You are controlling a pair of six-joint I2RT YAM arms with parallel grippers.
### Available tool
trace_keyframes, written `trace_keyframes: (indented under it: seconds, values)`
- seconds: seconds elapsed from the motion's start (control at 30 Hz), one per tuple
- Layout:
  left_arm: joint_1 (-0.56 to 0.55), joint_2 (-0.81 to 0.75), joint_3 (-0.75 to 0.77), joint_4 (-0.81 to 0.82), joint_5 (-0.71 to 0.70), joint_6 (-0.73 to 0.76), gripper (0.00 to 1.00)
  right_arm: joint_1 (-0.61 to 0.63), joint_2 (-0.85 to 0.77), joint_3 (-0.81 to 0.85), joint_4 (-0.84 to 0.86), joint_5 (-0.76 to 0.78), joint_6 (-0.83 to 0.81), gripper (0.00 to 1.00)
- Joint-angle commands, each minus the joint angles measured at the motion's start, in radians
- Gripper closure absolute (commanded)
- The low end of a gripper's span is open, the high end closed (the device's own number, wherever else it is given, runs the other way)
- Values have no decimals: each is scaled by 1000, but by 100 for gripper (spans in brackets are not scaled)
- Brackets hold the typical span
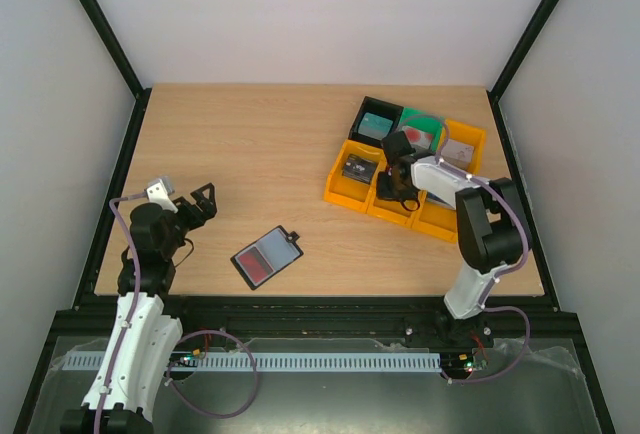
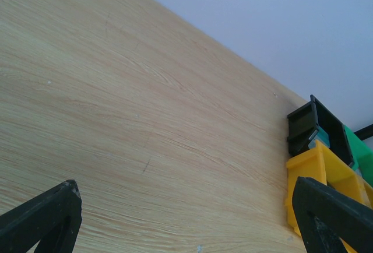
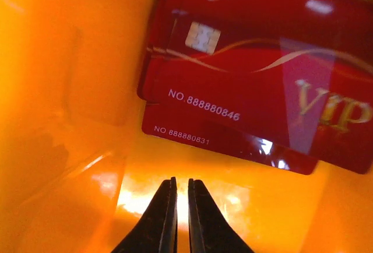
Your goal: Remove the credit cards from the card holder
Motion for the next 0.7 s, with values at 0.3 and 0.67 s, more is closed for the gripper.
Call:
trace_keyframes:
  seconds: [0.3,0.67]
  values:
    - [10,3,-11,19,-18,9,1,-2,133,-13,35,36,72,98]
    - [15,7,-14,21,-23,12,1,-2,130,12,217,181,76,98]
